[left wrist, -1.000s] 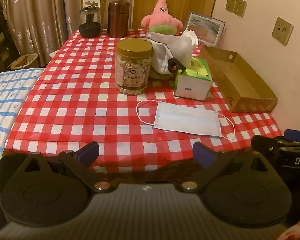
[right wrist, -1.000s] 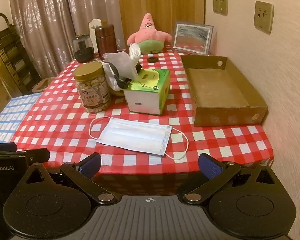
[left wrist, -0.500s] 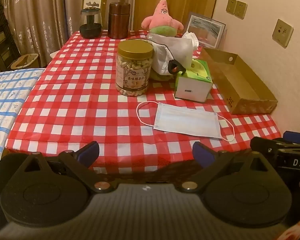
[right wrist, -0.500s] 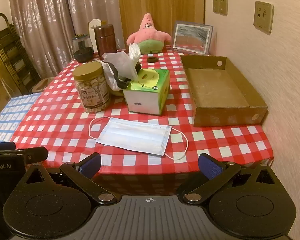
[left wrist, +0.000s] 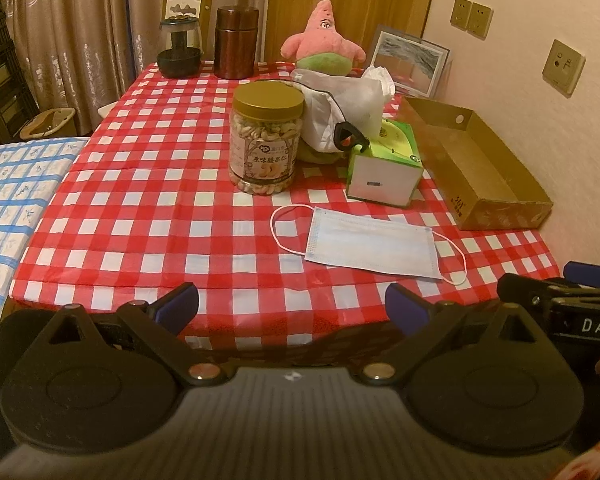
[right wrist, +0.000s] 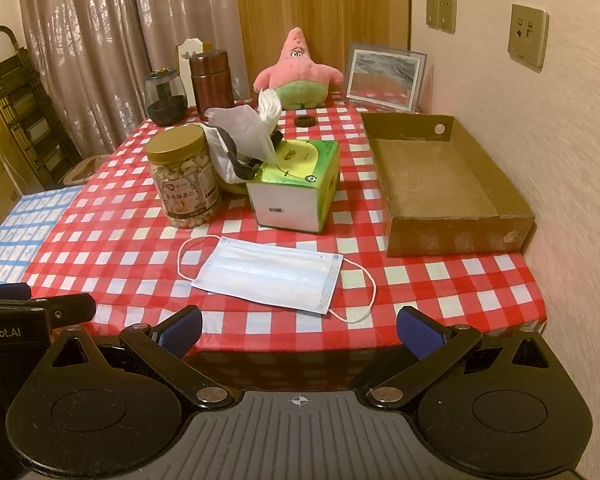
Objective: Organize soft objects
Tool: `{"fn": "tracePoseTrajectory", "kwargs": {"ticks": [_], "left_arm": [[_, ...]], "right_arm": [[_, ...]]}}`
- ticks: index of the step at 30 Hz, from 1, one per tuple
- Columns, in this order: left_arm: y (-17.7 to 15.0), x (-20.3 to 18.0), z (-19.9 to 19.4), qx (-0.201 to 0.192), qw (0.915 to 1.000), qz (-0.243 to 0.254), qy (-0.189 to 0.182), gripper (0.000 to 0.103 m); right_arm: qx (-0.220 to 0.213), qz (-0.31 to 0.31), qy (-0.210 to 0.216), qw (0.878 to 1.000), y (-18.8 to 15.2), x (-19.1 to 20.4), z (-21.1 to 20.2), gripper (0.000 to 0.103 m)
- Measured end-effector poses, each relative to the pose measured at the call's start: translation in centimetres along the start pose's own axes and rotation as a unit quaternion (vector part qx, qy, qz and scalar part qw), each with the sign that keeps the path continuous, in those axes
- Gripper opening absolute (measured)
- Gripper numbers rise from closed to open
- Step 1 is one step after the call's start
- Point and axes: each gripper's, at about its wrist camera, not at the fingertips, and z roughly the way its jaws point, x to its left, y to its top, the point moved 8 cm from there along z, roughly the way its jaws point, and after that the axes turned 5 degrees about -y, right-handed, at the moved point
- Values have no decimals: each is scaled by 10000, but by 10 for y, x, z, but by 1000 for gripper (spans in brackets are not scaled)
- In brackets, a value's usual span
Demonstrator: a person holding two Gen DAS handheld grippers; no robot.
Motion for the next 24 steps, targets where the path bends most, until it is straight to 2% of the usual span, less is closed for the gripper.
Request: {"fn": "tracePoseTrajectory", "kwargs": {"ticks": [24], "left_arm": [[4, -5, 2, -26, 10000, 27, -8, 99]], "right_arm": [[-9, -1, -2, 10000, 2, -1, 0, 103]]}}
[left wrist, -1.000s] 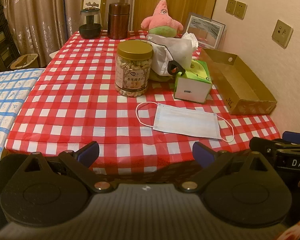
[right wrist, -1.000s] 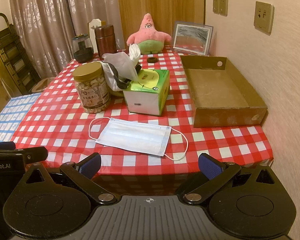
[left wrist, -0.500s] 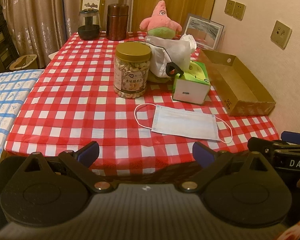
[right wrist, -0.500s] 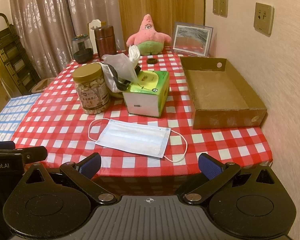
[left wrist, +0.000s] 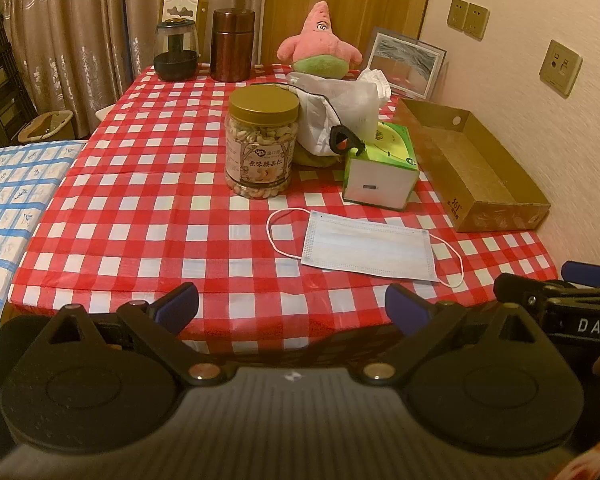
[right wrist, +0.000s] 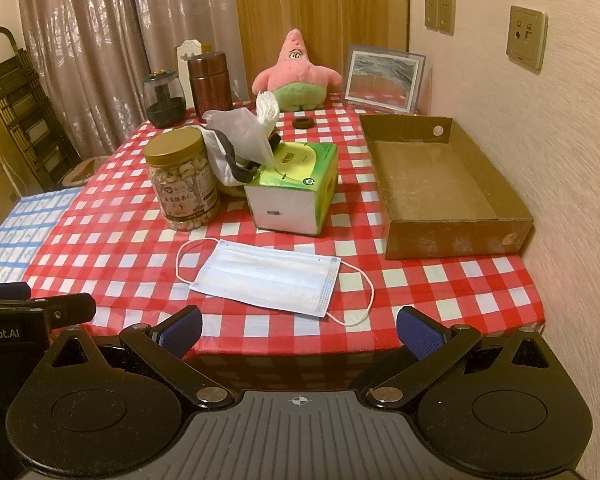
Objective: Organize soft objects
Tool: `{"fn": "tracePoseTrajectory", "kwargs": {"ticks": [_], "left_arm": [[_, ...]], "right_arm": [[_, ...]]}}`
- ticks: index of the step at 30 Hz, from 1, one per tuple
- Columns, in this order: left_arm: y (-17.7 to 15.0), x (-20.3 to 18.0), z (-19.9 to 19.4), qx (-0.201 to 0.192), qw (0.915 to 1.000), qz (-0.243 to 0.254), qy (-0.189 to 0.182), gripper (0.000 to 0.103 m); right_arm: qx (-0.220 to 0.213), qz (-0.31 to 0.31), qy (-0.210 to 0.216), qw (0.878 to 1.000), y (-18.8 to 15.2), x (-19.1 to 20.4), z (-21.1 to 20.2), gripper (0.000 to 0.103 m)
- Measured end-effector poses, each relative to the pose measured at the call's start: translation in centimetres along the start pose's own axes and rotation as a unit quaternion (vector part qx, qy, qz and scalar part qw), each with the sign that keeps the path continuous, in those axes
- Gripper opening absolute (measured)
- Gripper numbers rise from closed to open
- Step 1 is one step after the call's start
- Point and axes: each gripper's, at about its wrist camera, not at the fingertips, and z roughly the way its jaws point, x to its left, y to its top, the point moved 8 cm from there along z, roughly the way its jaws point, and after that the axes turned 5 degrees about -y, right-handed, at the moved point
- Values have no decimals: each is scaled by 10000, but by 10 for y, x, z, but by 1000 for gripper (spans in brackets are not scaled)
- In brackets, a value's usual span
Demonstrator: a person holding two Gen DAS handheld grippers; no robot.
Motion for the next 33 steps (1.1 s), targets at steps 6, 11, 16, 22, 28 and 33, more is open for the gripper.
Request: {"fn": "tracePoseTrajectory", "kwargs": {"ticks": [6, 11, 16, 22, 28, 33], "left_arm": [[0, 0, 0, 2, 10000, 3, 2, 99], [0, -1, 0, -2, 10000, 7, -3, 99], [0, -1, 0, 0, 10000, 6, -5, 99], [0, -1, 0, -1, 10000, 3, -10, 99], [0, -1, 0, -2, 10000, 3, -10, 99], [0, -2, 0, 3, 10000, -3, -9, 99]], "right_arm": [[1, -1, 0, 10000, 0, 0, 0, 103], [-2, -5, -3, 10000, 0, 1, 0, 103], [-1, -2, -4, 10000, -3, 2, 0, 103], [6, 4, -6, 10000, 1, -3, 0, 103], [6, 4, -13, 10000, 1, -2, 1, 103], [12, 11, -18, 10000, 0, -2, 2, 103]]}}
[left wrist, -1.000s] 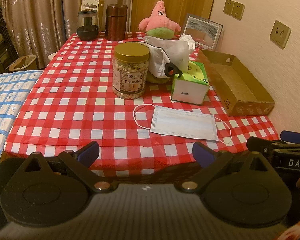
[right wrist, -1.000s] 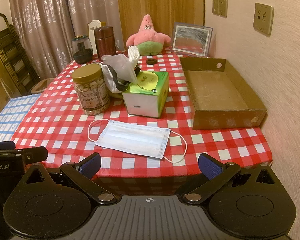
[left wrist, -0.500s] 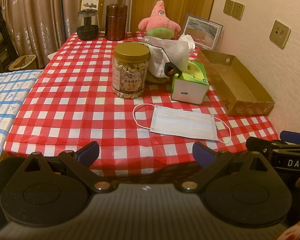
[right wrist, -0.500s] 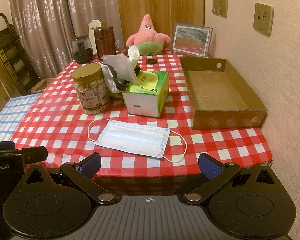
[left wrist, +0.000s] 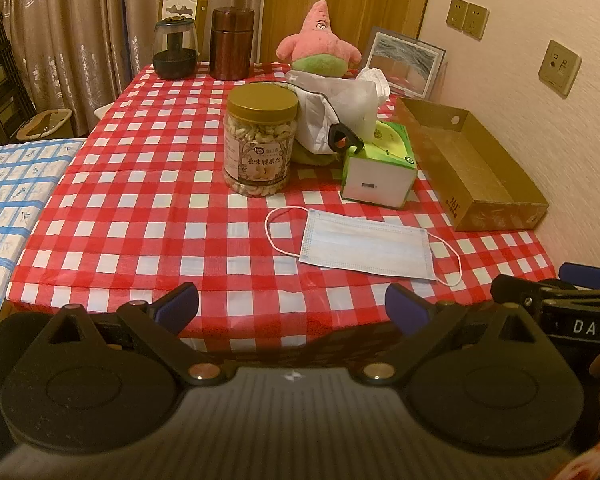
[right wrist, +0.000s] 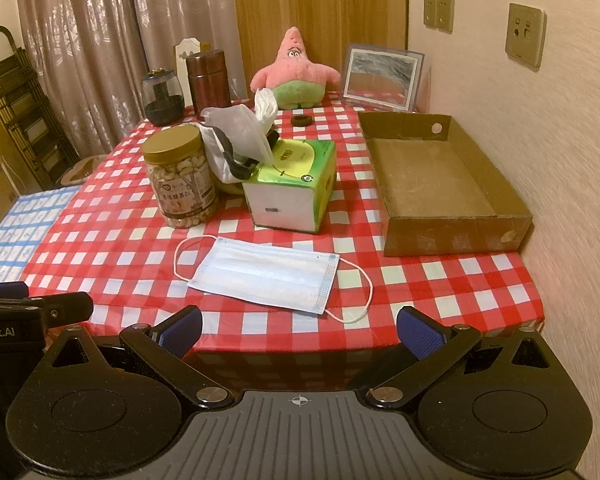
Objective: Organize soft objects
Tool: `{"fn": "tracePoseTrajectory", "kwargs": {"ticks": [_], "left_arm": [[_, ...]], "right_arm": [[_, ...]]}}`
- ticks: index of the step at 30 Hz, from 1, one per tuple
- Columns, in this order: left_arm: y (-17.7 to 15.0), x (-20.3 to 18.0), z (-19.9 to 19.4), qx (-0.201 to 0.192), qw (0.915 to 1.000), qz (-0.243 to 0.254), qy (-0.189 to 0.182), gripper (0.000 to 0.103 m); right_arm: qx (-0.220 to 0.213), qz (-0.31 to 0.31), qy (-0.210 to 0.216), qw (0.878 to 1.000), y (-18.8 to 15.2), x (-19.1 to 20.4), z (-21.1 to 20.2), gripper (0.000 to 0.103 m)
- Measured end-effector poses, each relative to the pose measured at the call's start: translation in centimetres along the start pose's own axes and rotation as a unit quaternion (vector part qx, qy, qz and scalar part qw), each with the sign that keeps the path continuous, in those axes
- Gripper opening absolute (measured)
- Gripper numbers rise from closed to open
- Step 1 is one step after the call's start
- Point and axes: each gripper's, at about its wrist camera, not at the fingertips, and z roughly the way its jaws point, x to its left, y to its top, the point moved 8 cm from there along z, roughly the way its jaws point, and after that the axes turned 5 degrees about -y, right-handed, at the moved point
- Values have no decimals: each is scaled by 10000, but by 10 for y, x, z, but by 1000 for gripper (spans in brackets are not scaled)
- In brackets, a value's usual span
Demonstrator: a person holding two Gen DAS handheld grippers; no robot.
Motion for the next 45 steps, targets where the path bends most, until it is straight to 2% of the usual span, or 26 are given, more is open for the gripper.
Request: {"fn": "tracePoseTrajectory", "kwargs": {"ticks": [13, 18, 22, 27, 35, 41, 45], "left_arm": [[-3, -2, 4, 25, 10000, -13, -86, 99], [-2, 8, 10, 59, 9998, 72, -174, 98], [4, 15, 21, 164, 9994, 140, -287, 98], [13, 15, 40, 300, 9959, 660, -537, 98], [28, 6, 83, 444, 9783, 1812, -904, 98], [31, 4, 117, 657, 9508, 2803, -1140, 98], [34, 3, 135, 758, 9273, 3416, -1330, 98]], "right_arm": [[29, -42, 56, 10000, 0, 2, 6, 103], [94, -520, 229, 9983, 5, 8, 21, 103], [180, -1280, 414, 9907, 11, 17, 38, 103], [247, -2256, 681, 9715, 18, 27, 64, 103], [484, -3810, 1180, 9157, 20, 44, 119, 103], [791, -4325, 1660, 8827, 15, 57, 150, 103], [1007, -4626, 1878, 8606, 8, 63, 170, 103]]}}
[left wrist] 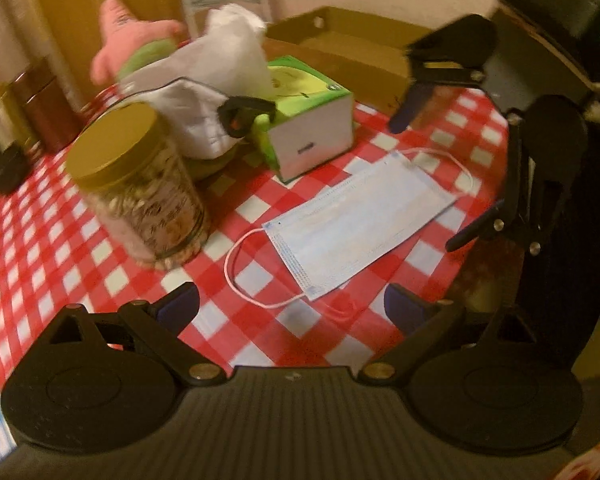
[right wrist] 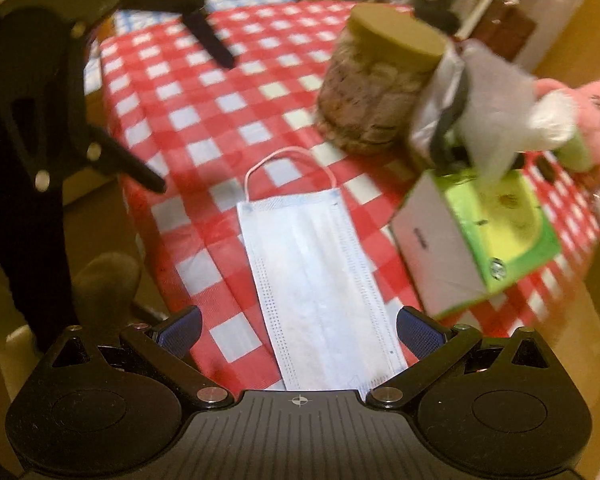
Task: Organize soft objects
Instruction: 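Move the right gripper down onto the white face mask and close it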
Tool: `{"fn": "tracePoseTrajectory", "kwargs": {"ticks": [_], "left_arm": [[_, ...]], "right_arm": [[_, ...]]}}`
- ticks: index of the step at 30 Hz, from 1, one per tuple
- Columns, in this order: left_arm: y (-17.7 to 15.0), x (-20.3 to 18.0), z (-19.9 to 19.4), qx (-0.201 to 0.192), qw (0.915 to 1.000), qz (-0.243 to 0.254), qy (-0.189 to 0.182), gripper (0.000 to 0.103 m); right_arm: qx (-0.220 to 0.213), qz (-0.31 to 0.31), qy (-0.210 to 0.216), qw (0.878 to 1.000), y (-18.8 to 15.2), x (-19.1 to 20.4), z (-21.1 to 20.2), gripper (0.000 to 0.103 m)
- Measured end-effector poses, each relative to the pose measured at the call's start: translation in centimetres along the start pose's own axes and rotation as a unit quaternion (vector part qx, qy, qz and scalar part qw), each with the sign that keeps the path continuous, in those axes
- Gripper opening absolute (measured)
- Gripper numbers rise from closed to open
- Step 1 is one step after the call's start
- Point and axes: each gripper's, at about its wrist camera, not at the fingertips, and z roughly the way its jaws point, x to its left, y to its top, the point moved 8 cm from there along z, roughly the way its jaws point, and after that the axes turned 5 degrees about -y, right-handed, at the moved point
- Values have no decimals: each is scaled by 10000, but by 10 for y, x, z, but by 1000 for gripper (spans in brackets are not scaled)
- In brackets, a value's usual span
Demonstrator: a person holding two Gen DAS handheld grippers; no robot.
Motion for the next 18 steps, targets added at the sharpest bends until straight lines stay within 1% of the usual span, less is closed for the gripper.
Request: {"fn": "tracePoseTrajectory", "kwargs": {"ticks": [5, 11, 18], "left_arm": [[-2, 10, 17, 132, 9989, 412, -198, 98], [-9, 16, 34, 300, 9962, 691, -430, 98], [-10, 22, 45, 278, 9957, 682, -559, 98]], "right_arm": [[158, -101, 270, 9995, 1, -7, 29, 103], [347, -197, 466, 9981, 3, -18, 55, 103], [460, -207, 761, 9958, 3, -23, 66, 103]]}}
